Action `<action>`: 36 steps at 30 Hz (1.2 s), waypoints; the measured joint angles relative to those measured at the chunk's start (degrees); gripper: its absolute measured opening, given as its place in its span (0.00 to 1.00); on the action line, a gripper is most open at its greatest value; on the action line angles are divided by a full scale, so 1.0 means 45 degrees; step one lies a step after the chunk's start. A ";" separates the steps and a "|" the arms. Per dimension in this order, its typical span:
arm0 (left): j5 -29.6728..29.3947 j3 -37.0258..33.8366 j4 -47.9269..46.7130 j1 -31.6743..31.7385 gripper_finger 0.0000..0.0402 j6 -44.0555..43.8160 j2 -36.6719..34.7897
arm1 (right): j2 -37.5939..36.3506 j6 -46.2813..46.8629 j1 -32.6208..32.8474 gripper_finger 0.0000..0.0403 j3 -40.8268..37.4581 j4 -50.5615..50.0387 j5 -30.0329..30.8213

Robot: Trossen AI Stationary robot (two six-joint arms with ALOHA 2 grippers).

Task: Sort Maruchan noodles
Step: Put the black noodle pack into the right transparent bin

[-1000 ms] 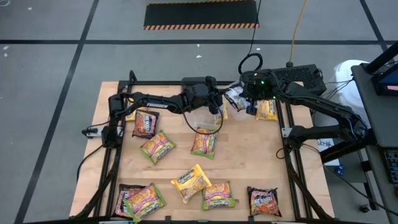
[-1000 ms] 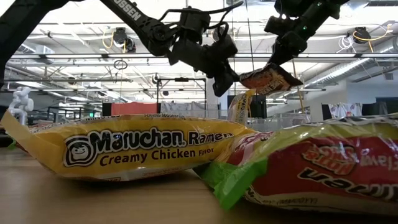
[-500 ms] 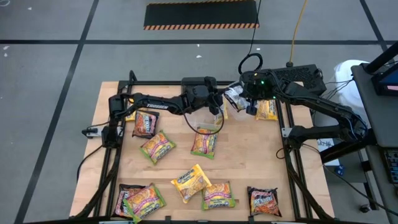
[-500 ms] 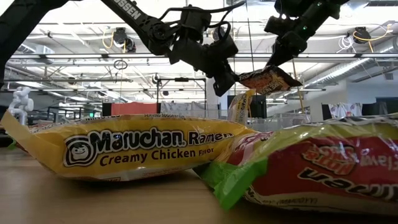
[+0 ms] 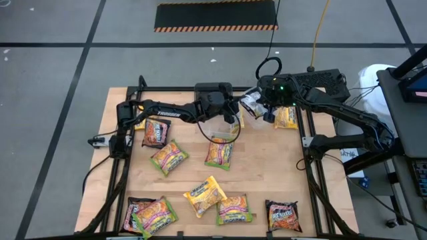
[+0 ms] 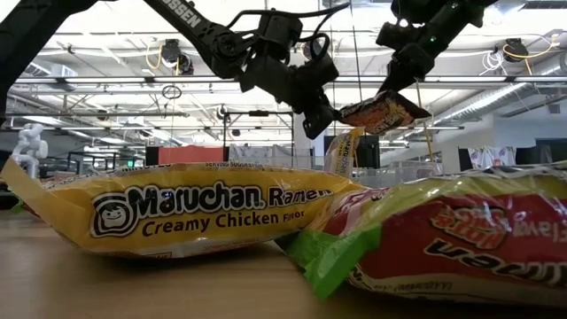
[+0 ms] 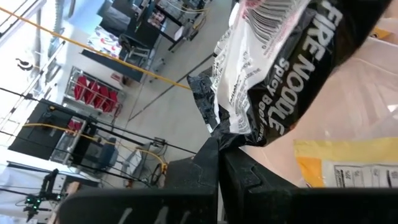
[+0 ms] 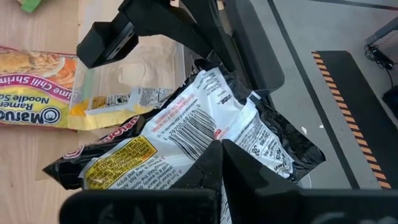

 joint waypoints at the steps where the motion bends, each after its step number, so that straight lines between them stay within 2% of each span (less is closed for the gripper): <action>1: 0.0003 0.0000 -0.0049 0.0000 0.00 -0.0018 0.0000 | 0.0000 0.0000 0.0000 0.00 0.0000 0.0000 0.0000; 4: 0.0003 0.0000 -0.0108 0.0000 0.00 -0.0307 0.0000 | 0.0000 0.0005 0.0000 0.03 0.0000 0.0034 0.0109; 10: -0.0011 0.0000 -0.0115 0.0003 0.00 -0.0465 0.0000 | 0.0000 -0.0073 -0.0005 0.12 0.0000 0.0156 0.1360; 15: -0.0011 0.0000 -0.0352 0.0015 0.00 -0.0618 0.0000 | 0.0000 -0.0083 -0.0005 0.19 0.0000 0.0378 0.1347; 21: -0.0011 0.0040 -0.0548 0.0015 0.00 -0.0670 0.0000 | 0.0000 -0.0083 -0.0005 0.24 0.0000 0.0599 0.1350; 24: -0.0001 0.0784 -0.1737 0.0015 0.00 -0.0826 0.0024 | 0.0000 -0.0083 -0.0005 0.24 0.0000 0.0732 0.1350; 29: 0.0010 0.2897 -0.4412 0.0015 0.00 -0.0983 0.0024 | 0.0000 -0.0083 -0.0005 0.24 0.0000 0.0772 0.1392; 32: 0.0044 0.3968 -0.5726 0.0015 0.00 -0.1050 0.0024 | 0.0000 -0.0086 -0.0005 0.24 0.0000 0.0772 0.1945; 36: 0.0145 0.4743 -0.6314 0.0015 0.00 -0.0927 0.0019 | 0.0000 -0.0082 -0.0010 0.24 0.0000 0.0767 0.2888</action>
